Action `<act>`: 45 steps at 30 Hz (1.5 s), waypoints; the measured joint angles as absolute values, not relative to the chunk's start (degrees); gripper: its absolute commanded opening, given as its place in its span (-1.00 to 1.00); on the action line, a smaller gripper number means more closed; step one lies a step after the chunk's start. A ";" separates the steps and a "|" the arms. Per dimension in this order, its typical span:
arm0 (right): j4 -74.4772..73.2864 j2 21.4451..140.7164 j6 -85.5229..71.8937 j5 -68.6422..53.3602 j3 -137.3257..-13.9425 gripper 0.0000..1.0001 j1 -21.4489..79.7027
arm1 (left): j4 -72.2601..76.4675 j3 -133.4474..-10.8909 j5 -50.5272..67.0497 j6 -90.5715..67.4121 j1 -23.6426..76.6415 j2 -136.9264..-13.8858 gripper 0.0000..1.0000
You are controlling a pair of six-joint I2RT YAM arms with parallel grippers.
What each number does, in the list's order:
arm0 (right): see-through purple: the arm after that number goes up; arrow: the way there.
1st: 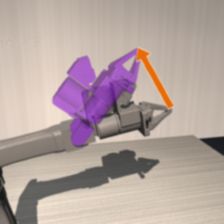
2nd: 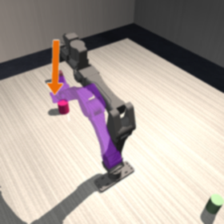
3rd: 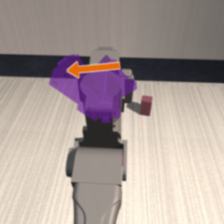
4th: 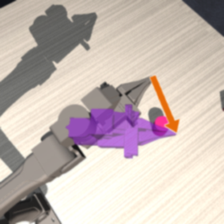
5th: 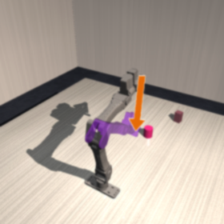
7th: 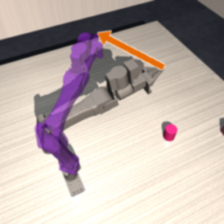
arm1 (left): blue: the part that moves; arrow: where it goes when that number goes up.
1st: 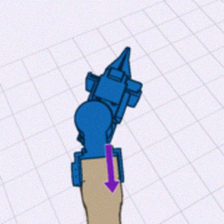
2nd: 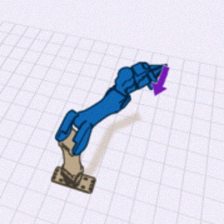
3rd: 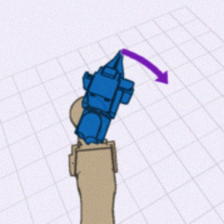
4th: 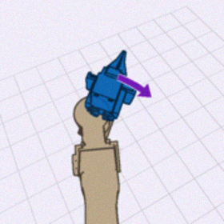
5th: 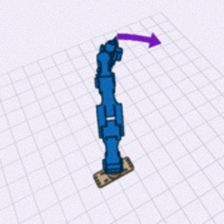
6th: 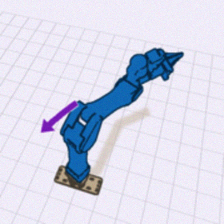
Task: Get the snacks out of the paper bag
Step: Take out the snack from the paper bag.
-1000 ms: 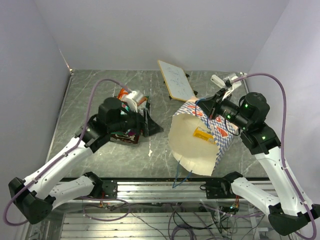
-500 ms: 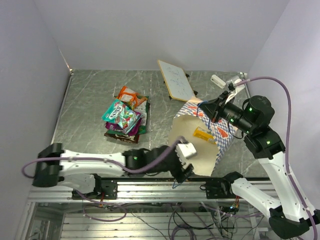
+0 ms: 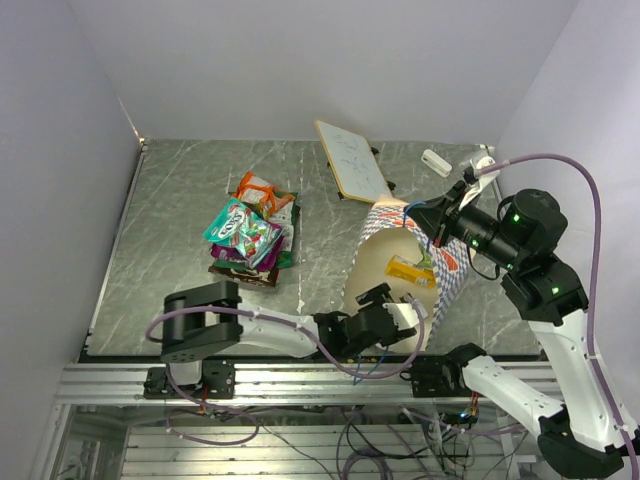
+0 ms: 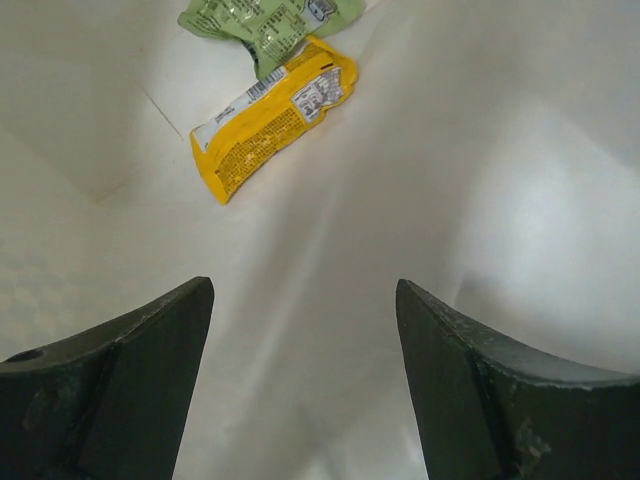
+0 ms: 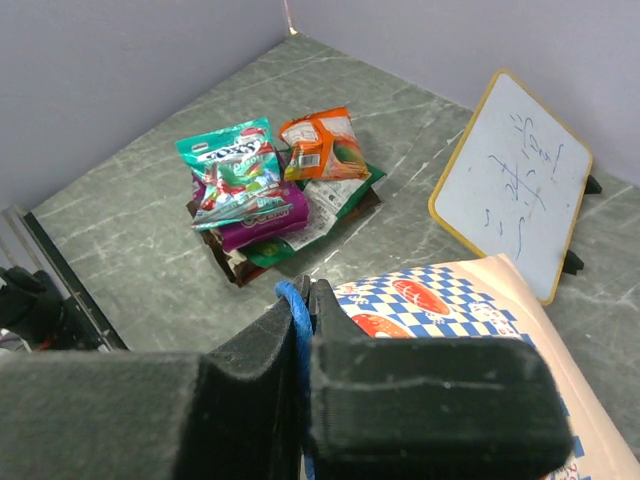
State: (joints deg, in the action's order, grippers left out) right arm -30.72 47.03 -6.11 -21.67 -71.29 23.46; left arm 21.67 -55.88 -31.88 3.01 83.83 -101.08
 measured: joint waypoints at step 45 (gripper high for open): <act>-33.17 47.99 -2.85 -18.44 -72.84 -1.00 23.46 | 9.76 -77.45 -6.35 1.45 69.14 -119.35 -0.86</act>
State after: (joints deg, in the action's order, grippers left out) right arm -33.17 47.99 -2.85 -18.44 -72.84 23.46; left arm 9.76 -77.45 -6.35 1.45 69.14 -119.35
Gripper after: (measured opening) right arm 0.003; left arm 0.101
